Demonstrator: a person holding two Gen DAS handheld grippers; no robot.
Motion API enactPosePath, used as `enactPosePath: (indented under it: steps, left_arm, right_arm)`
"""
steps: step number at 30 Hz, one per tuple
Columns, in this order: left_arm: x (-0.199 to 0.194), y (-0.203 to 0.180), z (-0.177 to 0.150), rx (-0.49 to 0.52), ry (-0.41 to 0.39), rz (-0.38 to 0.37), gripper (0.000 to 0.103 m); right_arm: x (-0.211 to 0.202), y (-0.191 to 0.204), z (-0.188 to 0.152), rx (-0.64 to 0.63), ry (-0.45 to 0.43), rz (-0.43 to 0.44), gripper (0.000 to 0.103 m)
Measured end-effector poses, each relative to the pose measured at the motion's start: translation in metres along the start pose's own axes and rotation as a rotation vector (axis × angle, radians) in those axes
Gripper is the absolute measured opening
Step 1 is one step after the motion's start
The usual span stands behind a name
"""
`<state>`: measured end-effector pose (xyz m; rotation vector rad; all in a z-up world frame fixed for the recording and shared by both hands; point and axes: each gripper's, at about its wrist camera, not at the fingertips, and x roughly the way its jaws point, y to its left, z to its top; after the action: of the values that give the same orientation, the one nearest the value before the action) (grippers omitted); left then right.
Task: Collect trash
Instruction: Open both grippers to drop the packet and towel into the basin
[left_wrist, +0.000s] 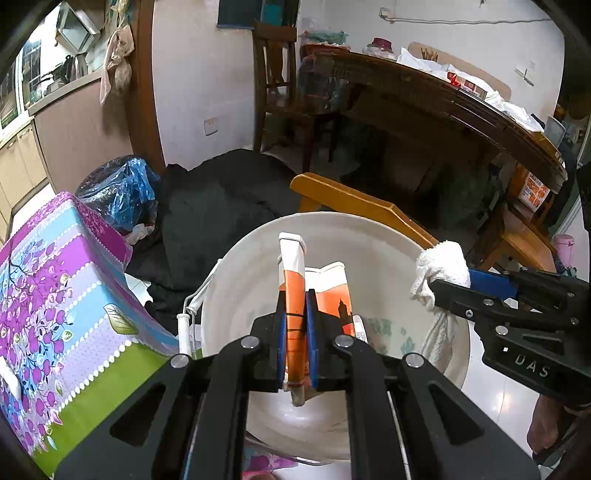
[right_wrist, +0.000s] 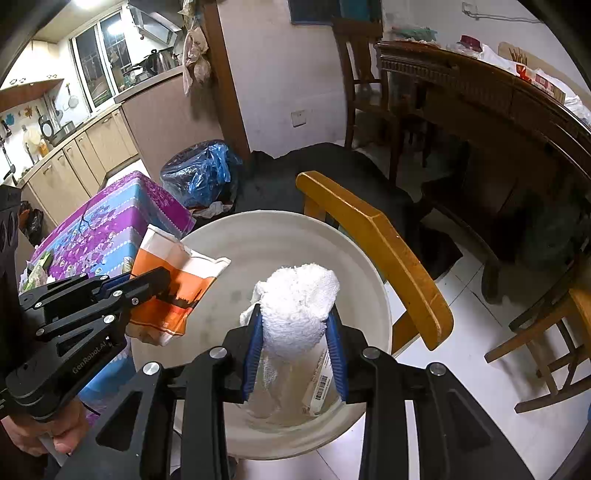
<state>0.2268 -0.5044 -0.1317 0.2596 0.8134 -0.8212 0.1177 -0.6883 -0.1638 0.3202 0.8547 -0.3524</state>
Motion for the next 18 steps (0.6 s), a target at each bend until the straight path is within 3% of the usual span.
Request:
enactPosePath:
  steps: [5, 7, 9, 18]
  left_arm:
    - [0.0015, 0.0021, -0.0001, -0.005, 0.004, 0.004, 0.009]
    - [0.0023, 0.0011, -0.0002, 0.003, 0.008, 0.008, 0.020]
    - [0.0016, 0.0012, -0.0003, -0.003, 0.002, 0.015, 0.048]
    - [0.0024, 0.0036, -0.0039, -0.009, 0.006, 0.021, 0.051]
  right_arm:
    - [0.0015, 0.0002, -0.0017, 0.000, -0.001, 0.005, 0.035]
    - [0.0017, 0.0002, -0.0026, 0.001, 0.000, 0.004, 0.038]
    - [0.0022, -0.0004, -0.0033, 0.006, -0.002, 0.000, 0.042]
    - [0.0002, -0.0021, -0.0051, 0.031, -0.016, -0.003, 0.049]
